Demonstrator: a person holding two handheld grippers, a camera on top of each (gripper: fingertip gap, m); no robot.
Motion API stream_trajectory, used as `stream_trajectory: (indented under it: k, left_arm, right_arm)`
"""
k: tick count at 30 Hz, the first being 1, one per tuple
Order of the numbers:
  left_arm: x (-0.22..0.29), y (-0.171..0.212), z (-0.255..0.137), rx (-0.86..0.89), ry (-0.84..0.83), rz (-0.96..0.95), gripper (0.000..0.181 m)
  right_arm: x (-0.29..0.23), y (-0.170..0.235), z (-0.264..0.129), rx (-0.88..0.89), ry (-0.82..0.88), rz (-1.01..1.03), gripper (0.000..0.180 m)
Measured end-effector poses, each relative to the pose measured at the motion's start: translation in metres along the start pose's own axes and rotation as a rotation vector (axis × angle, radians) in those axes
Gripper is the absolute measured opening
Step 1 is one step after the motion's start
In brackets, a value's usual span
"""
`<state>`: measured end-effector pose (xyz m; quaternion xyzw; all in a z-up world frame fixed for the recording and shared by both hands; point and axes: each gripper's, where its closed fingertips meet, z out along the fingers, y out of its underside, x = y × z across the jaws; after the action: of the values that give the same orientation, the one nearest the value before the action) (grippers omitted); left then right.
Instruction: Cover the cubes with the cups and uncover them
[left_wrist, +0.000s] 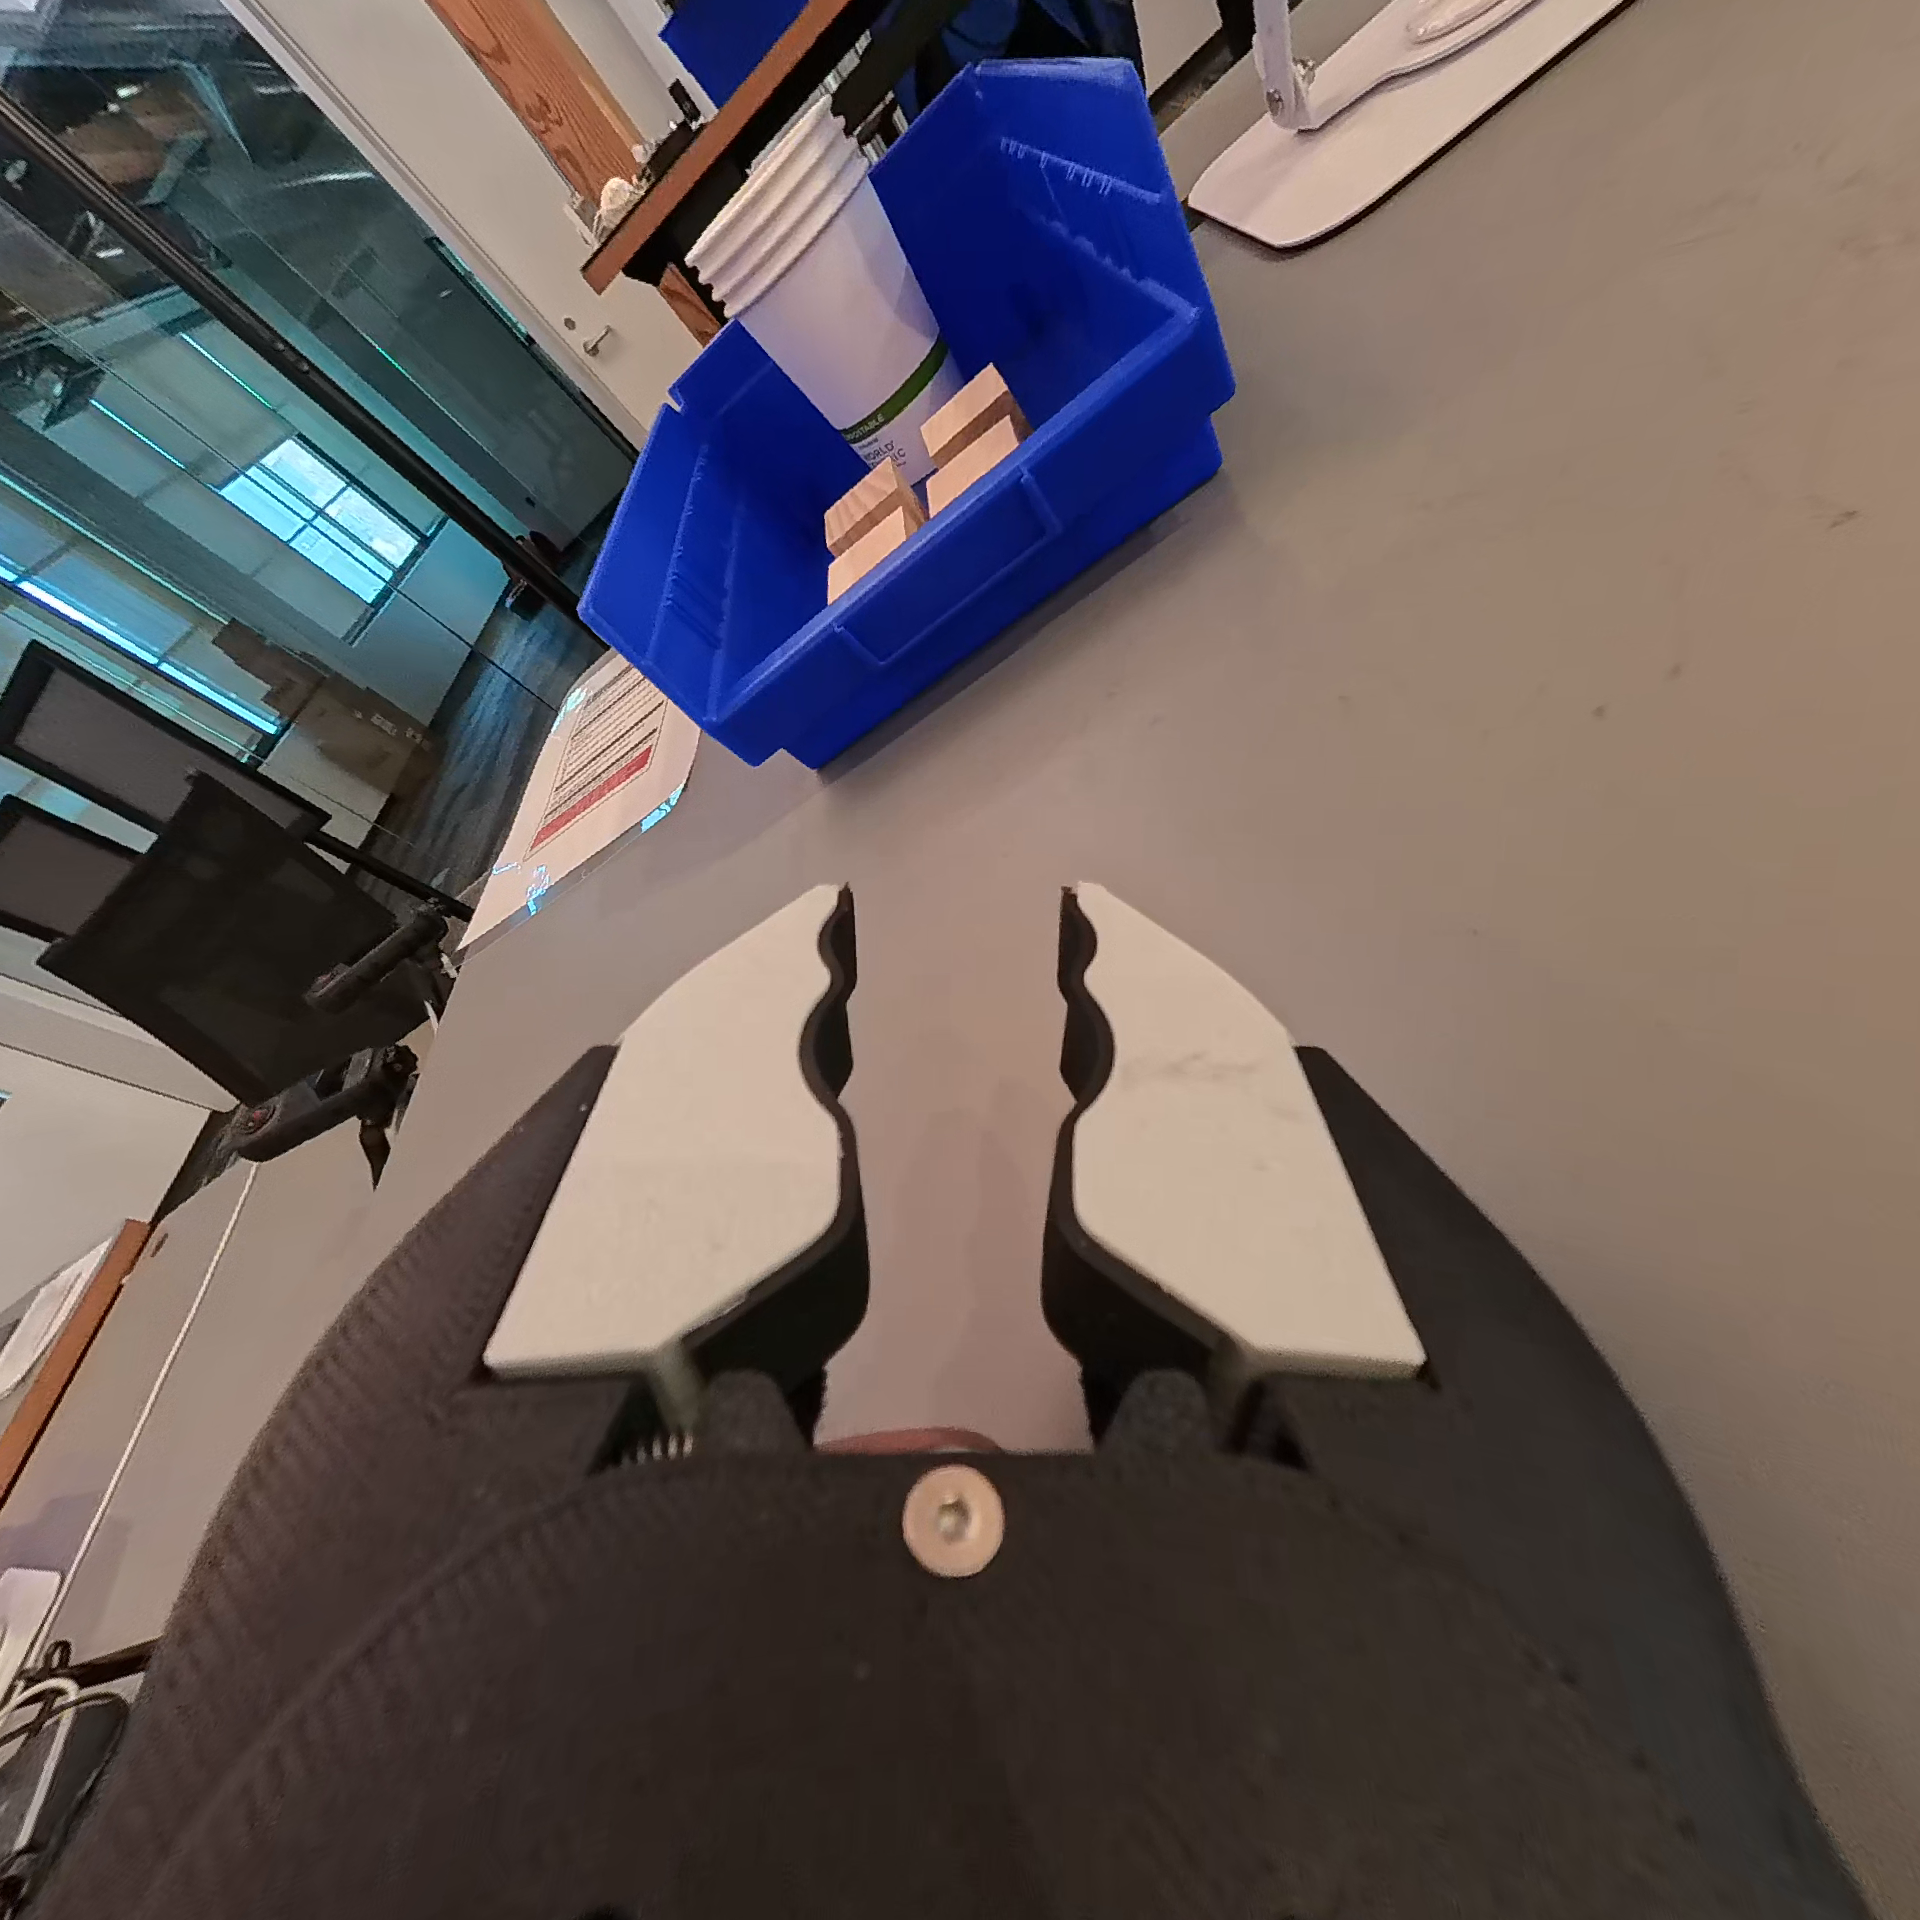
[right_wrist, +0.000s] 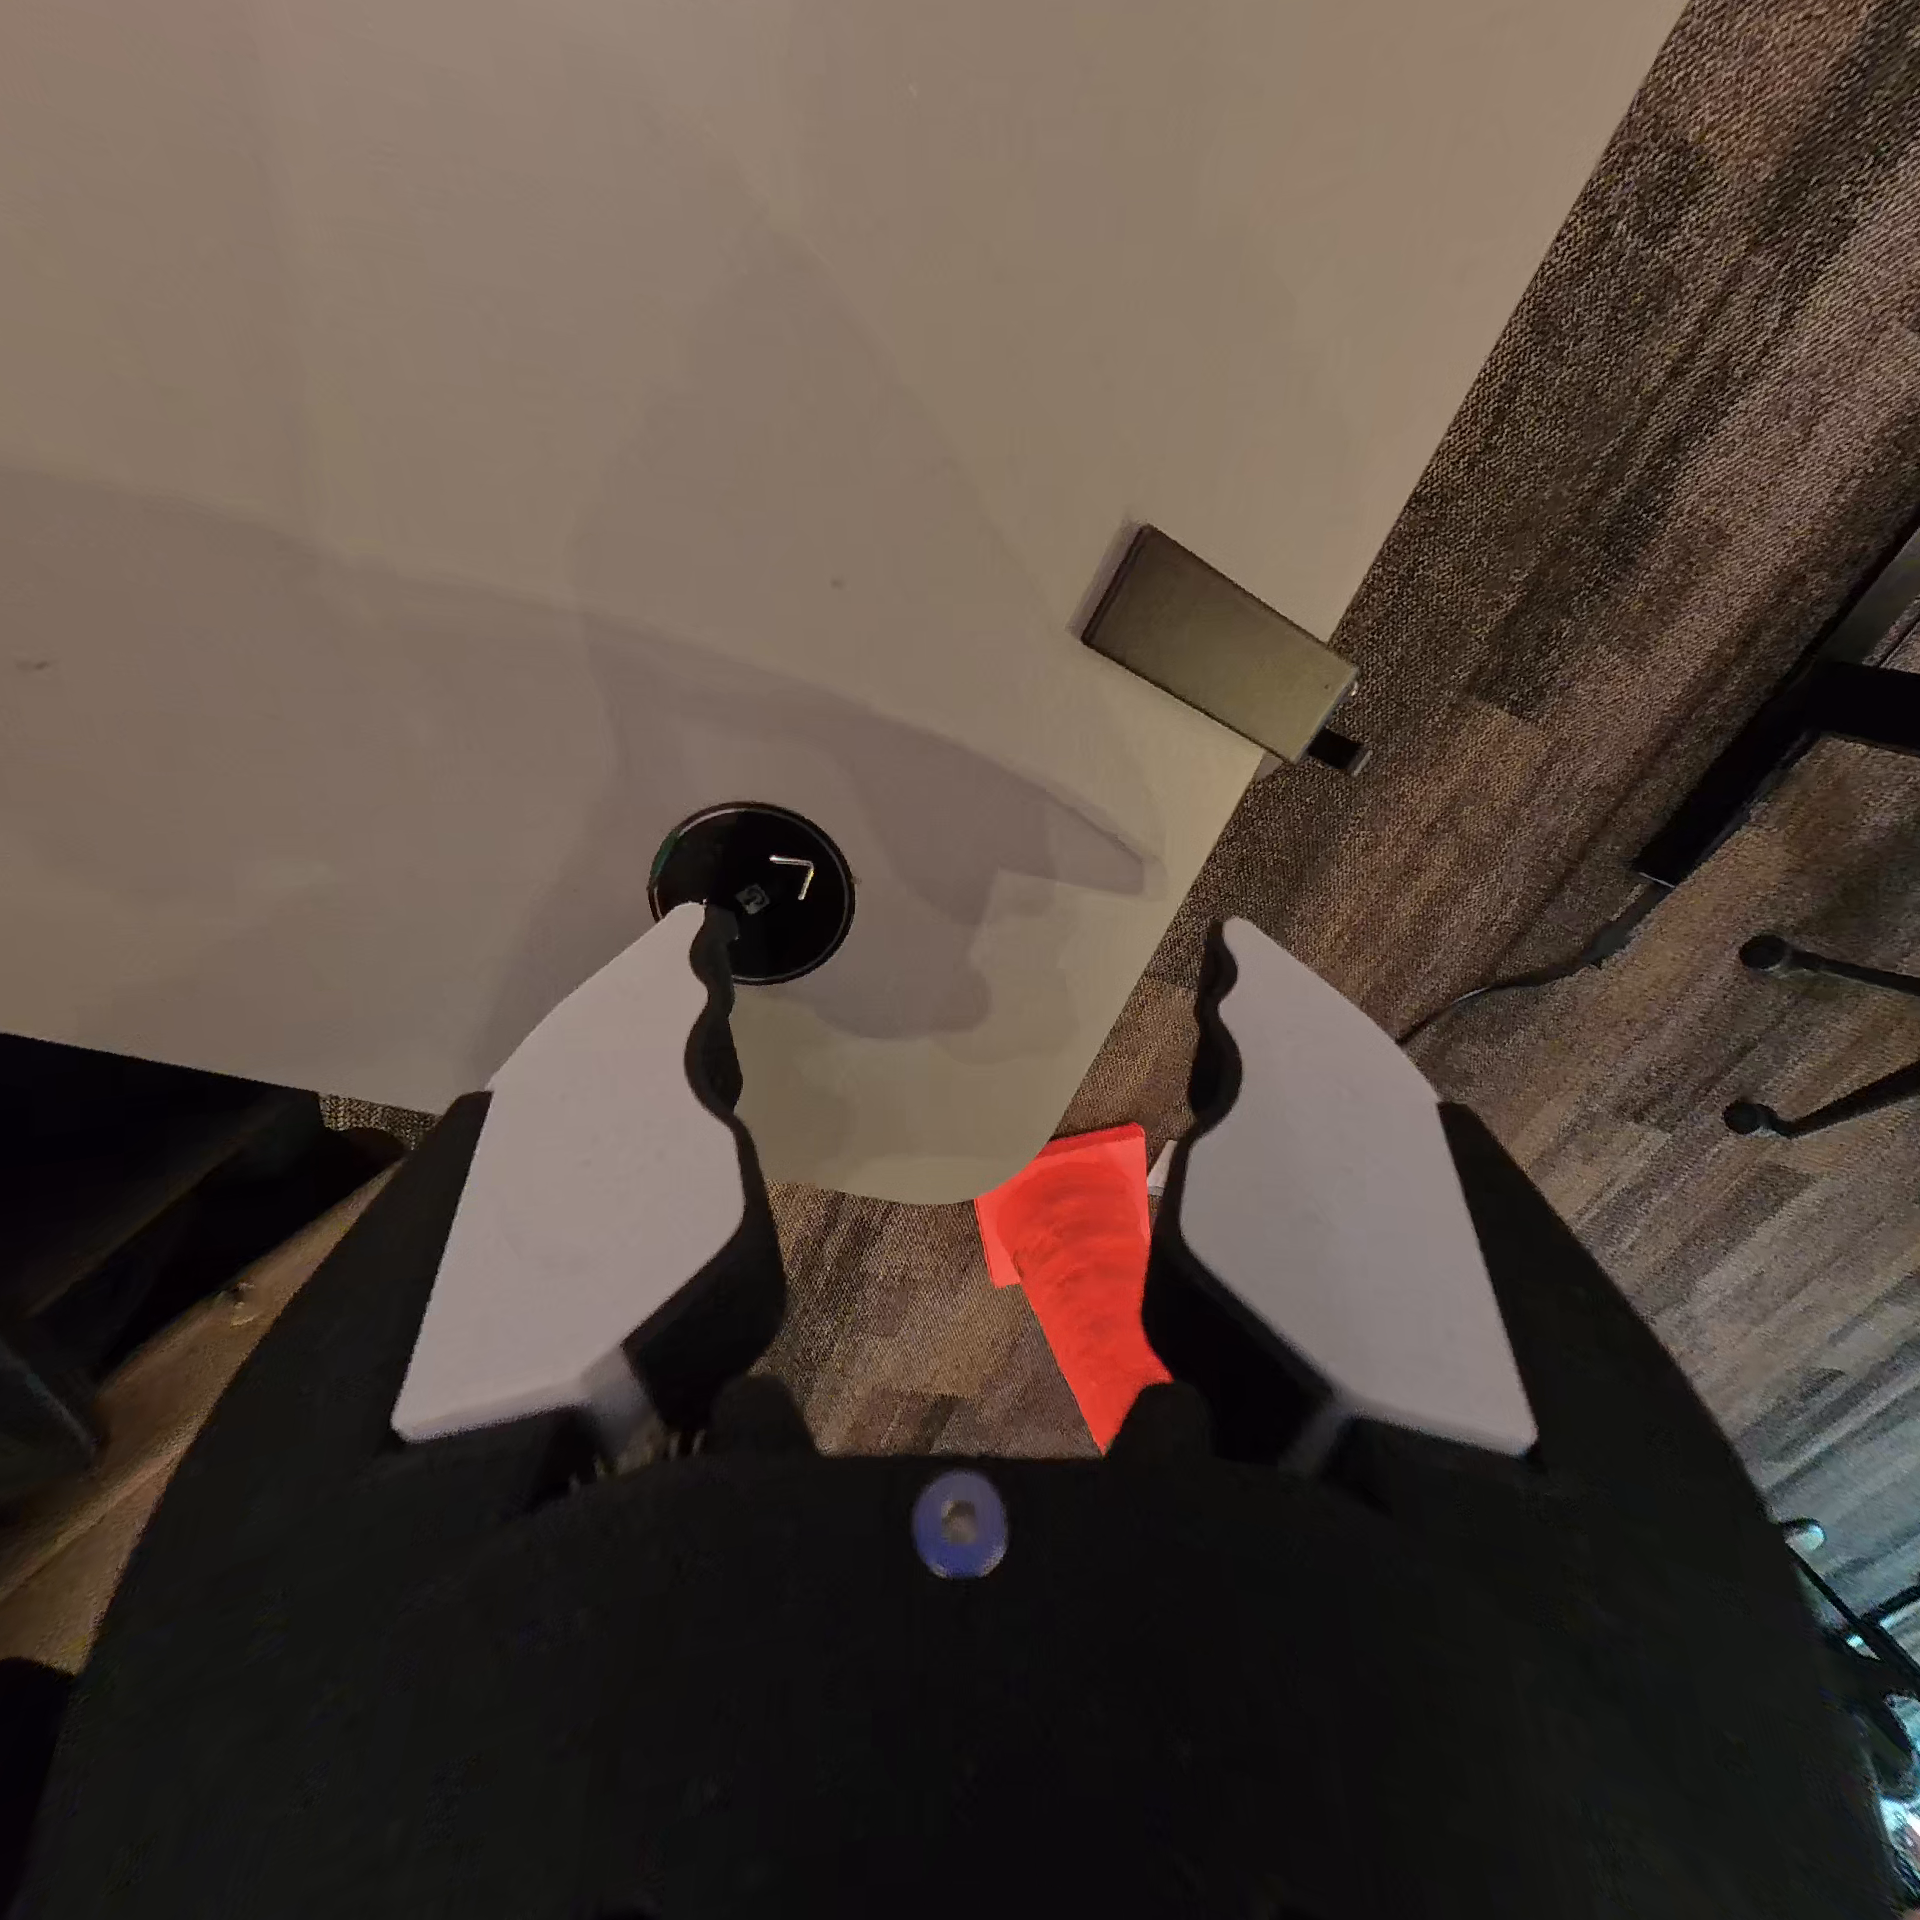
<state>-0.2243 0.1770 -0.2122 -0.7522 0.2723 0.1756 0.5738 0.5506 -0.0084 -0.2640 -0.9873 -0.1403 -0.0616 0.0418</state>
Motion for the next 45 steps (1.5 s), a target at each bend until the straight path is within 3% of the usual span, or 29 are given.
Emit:
stream_trajectory:
  k: [45]
  left_arm:
    - [-0.027,-0.046,-0.018,0.013,0.018,0.033,0.043]
  right_arm:
    - [0.007,-0.003,-0.057,0.065,-0.005,0.010,0.087]
